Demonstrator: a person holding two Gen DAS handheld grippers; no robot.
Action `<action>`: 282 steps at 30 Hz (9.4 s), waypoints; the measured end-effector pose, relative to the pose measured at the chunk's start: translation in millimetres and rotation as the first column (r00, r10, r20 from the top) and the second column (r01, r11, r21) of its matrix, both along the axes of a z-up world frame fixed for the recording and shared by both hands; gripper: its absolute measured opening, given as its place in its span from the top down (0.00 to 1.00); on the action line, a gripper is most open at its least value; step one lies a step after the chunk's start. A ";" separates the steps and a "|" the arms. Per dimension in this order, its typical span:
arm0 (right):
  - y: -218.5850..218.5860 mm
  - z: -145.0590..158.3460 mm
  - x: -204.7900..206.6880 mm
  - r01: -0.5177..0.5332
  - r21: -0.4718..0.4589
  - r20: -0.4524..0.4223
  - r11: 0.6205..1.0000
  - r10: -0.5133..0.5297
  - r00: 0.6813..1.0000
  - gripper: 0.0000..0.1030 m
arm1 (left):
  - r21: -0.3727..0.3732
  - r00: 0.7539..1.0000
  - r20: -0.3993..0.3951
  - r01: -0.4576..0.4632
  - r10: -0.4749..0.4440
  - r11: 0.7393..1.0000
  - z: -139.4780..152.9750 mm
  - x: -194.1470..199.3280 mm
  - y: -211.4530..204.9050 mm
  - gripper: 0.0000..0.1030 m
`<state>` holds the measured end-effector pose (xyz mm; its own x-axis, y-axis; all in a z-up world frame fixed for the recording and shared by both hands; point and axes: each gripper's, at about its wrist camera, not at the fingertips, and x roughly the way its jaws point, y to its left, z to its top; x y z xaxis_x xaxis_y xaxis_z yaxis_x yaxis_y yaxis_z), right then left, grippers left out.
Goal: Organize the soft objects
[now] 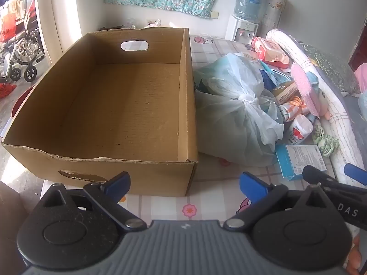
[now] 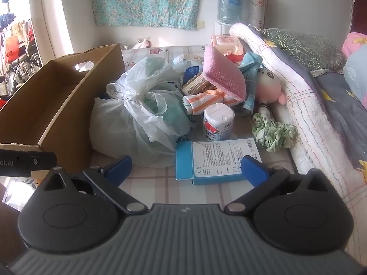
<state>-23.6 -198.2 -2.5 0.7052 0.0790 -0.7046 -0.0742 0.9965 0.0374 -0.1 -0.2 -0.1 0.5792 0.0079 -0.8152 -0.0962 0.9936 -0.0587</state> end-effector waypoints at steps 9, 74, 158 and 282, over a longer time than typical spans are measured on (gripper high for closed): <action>-1.6 0.3 1.1 -0.001 -0.002 -0.015 1.000 0.001 1.000 0.01 | -0.009 1.000 0.007 0.013 -0.013 1.000 3.6 -2.6 -0.9 0.01; 7.0 -0.1 5.8 -0.028 -0.030 -0.043 0.999 0.026 0.999 0.01 | -0.018 1.000 -0.013 0.010 -0.010 1.000 -2.2 0.9 1.8 0.01; -143.1 -76.9 93.4 0.162 0.252 -0.121 0.954 -0.135 0.983 0.56 | -0.315 0.781 -0.036 0.583 -0.624 0.749 -85.3 54.8 -155.2 0.71; 56.1 22.4 197.1 -0.078 0.576 -0.100 0.814 0.166 0.981 0.51 | -0.178 0.966 -0.232 0.070 -0.111 0.981 -33.3 267.5 130.1 0.33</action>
